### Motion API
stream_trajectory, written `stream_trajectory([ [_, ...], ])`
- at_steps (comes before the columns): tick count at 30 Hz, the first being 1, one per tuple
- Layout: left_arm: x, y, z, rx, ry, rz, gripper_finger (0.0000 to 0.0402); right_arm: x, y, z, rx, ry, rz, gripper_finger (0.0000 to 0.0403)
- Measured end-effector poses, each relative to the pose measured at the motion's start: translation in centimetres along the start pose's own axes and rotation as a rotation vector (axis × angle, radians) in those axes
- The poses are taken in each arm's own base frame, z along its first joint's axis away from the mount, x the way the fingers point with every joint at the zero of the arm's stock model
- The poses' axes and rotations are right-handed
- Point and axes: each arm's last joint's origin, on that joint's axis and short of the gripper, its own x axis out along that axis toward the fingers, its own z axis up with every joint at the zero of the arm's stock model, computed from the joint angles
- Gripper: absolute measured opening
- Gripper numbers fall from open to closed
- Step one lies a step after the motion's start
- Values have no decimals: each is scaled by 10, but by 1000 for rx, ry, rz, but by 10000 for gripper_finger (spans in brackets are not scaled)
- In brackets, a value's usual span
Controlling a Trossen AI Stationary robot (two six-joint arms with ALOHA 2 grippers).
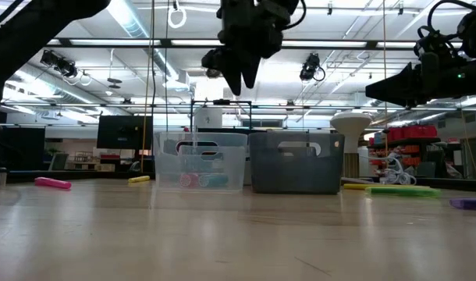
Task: Pick & Place Markers
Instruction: Put the right blue highlighter into the transparent bin
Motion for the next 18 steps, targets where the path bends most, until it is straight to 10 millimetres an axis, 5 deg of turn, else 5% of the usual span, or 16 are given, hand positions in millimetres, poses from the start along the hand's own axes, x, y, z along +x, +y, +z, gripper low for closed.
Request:
stream_trajectory([
  [7, 2, -33, -21, 364, 31, -52, 170, 0, 0, 0, 0, 1, 0, 207],
  [18, 3, -74, -45, 526, -20, -73, 170, 0, 0, 0, 0, 1, 0, 208],
])
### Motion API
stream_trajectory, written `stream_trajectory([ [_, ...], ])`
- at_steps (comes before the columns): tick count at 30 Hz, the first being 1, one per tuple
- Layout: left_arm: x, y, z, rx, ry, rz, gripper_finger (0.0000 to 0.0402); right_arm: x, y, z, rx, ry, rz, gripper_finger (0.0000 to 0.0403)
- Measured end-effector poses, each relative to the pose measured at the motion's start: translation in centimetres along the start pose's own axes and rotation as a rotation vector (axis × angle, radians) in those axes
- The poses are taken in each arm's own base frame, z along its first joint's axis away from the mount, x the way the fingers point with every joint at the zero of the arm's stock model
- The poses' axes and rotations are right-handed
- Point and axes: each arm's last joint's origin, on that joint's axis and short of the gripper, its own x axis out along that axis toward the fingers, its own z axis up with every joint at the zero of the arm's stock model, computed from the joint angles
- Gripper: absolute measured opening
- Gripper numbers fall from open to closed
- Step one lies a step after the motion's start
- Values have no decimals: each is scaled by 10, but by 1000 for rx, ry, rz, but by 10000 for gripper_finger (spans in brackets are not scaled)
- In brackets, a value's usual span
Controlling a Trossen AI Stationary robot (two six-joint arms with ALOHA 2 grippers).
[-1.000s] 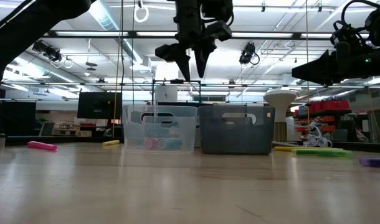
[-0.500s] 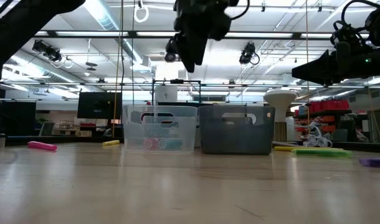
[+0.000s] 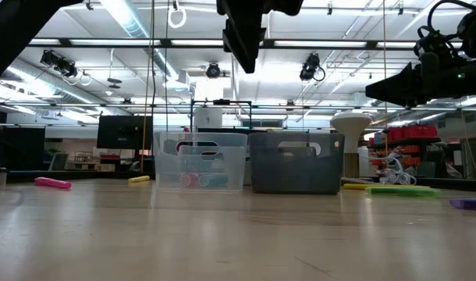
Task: Pick & Place Markers
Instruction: Put the right blue highlighter into the transparent bin
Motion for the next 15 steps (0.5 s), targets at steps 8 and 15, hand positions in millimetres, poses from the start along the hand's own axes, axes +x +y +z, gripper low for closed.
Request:
stream_trajectory([
  [8, -1, -6, 17, 47, -189, 36, 170, 0, 0, 0, 125, 0, 16, 208],
  [15, -10, -6, 22, 129, -273, 49, 170, 0, 0, 1, 221, -9, 19, 208],
])
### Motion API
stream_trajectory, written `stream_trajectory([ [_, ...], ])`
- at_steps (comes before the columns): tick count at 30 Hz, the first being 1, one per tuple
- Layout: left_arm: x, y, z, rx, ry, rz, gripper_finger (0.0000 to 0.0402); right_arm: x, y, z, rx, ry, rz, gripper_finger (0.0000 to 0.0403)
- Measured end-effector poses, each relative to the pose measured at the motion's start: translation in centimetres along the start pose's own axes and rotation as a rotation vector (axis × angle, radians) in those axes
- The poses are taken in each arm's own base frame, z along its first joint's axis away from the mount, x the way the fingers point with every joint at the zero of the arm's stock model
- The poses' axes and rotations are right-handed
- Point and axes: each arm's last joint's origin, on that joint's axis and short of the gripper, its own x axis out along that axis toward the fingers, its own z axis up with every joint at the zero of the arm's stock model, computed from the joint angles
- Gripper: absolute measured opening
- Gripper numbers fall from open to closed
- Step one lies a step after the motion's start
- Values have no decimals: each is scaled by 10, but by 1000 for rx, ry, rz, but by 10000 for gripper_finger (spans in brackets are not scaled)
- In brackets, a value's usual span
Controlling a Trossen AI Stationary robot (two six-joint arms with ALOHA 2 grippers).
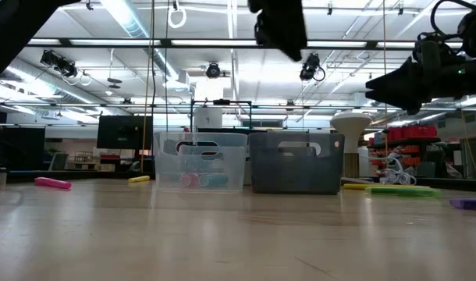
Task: Pick & Place Markers
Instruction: Put the right blue highlighter into the transparent bin
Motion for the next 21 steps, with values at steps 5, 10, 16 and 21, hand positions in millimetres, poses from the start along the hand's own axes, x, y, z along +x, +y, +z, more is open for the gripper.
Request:
stream_trajectory([
  [5, -13, 0, 3, 89, -53, -16, 170, 0, 1, 3, 35, -30, 29, 208],
  [10, -33, 9, -1, 132, -97, -121, 170, 0, 2, 5, 98, -46, 38, 208],
  [16, -60, 17, -36, 126, -132, -197, 170, 0, 4, 4, 139, -32, 87, 208],
  [21, -91, 20, -70, 118, -415, -188, 170, 0, 6, 5, 228, -21, 134, 208],
])
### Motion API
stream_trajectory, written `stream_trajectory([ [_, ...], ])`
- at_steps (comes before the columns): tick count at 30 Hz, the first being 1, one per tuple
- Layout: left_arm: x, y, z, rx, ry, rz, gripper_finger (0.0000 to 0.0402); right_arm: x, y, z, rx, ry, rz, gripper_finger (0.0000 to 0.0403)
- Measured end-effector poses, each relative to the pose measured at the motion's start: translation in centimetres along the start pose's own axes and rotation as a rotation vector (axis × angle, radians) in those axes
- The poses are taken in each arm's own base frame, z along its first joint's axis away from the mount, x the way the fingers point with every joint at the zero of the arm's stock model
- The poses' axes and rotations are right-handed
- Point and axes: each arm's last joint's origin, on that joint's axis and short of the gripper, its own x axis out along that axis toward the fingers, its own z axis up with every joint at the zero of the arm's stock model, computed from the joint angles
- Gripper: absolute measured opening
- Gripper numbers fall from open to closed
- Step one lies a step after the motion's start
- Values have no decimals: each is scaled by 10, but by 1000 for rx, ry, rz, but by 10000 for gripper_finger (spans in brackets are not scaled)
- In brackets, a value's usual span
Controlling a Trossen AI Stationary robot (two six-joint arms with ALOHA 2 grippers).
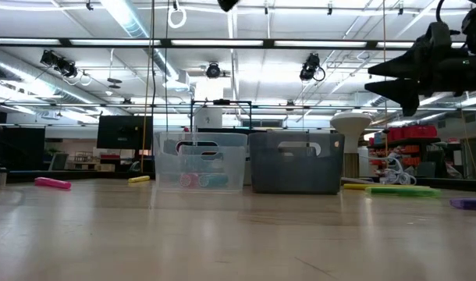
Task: Pick & Place Markers
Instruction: Put the right blue highlighter into the transparent bin
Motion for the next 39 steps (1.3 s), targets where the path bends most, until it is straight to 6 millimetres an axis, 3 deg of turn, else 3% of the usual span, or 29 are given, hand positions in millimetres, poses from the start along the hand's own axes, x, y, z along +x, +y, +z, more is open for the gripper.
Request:
stream_trajectory([
  [10, -53, -1, -42, -21, -523, 68, 170, 2, 12, 5, 100, -35, 99, 207],
  [16, -71, -6, -53, 10, -752, 115, 170, 7, 29, 31, 43, -2, 120, 207],
  [20, -66, -5, -57, 6, -752, 123, 170, 13, 45, 63, -19, 42, 134, 201],
  [28, -64, -4, -56, 4, -751, 126, 170, 29, 82, 126, -313, 280, 279, 184],
  [39, -65, -3, -56, -42, -754, 151, 170, 36, 110, 175, -623, 551, 543, 174],
])
